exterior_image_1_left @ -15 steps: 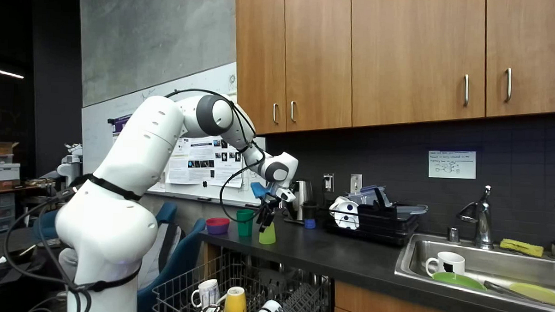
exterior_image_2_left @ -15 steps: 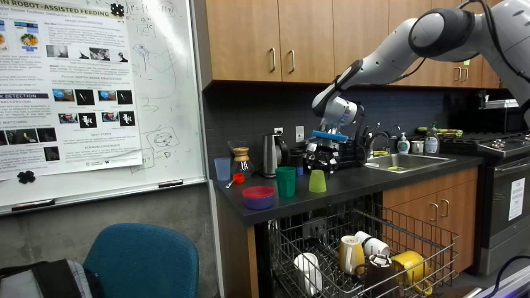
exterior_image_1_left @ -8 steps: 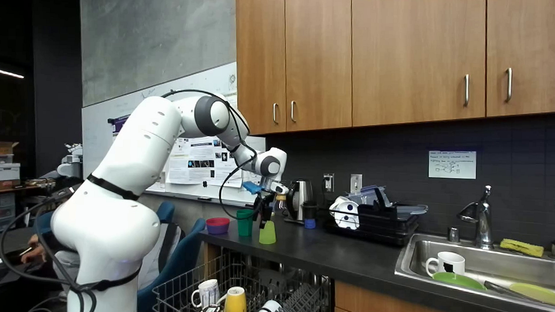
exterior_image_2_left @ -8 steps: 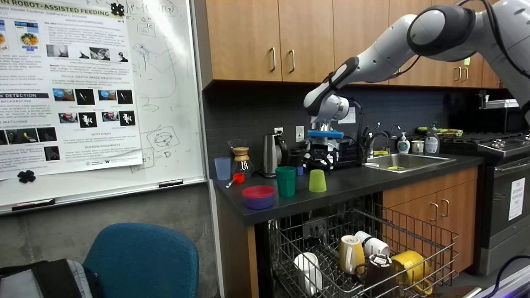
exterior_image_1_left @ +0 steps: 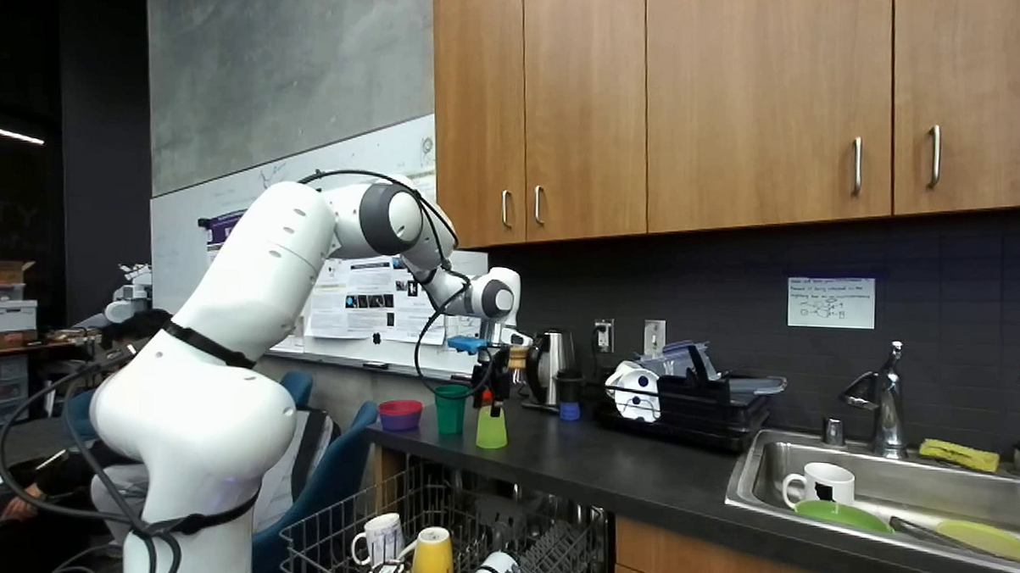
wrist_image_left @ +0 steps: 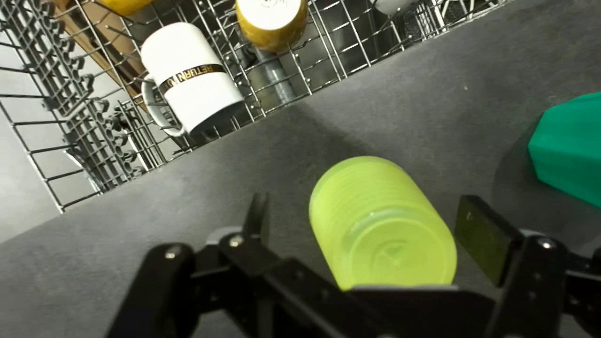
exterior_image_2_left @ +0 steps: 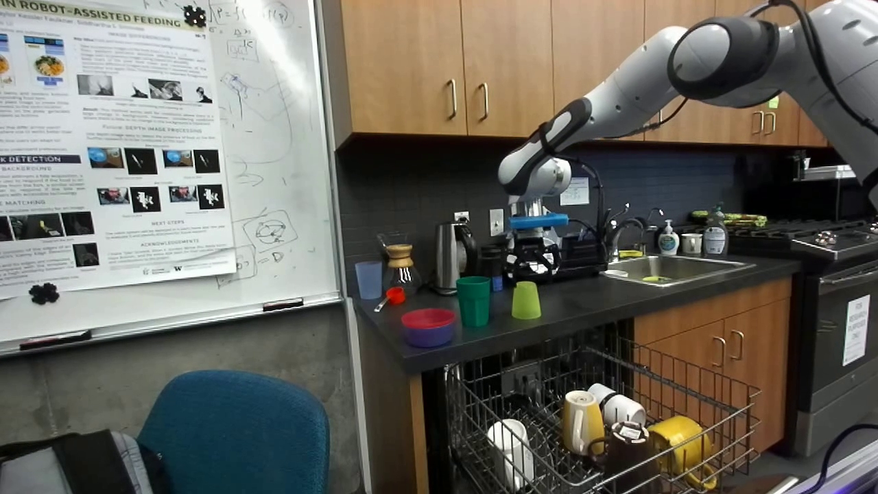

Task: Put the yellow cup inside the green cup.

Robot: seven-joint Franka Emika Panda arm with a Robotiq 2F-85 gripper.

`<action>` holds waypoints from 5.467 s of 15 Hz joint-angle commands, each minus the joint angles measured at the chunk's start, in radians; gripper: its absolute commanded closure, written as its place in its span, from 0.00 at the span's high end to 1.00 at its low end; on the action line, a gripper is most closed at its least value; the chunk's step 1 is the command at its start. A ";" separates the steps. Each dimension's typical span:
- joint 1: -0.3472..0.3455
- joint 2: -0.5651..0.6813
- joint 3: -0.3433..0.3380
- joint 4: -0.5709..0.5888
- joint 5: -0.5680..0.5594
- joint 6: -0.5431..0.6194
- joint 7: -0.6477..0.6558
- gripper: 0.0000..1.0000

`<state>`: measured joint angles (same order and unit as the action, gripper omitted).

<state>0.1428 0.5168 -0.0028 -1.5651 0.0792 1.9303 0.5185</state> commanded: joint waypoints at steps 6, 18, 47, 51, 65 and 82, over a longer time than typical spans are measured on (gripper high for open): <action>0.007 0.085 -0.006 0.099 -0.030 -0.022 -0.056 1.00; -0.015 0.032 0.012 0.061 0.035 -0.048 -0.077 0.45; -0.034 -0.028 0.133 0.113 0.856 -0.013 -0.407 0.45; -0.052 -0.005 0.140 0.107 0.880 -0.017 -0.423 0.45; -0.101 -0.021 0.118 -0.018 0.970 -0.022 -0.418 0.45; -0.116 -0.067 0.083 -0.159 1.164 -0.031 -0.357 0.45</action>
<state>0.0324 0.4940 0.0875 -1.6768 1.1983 1.9175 0.1254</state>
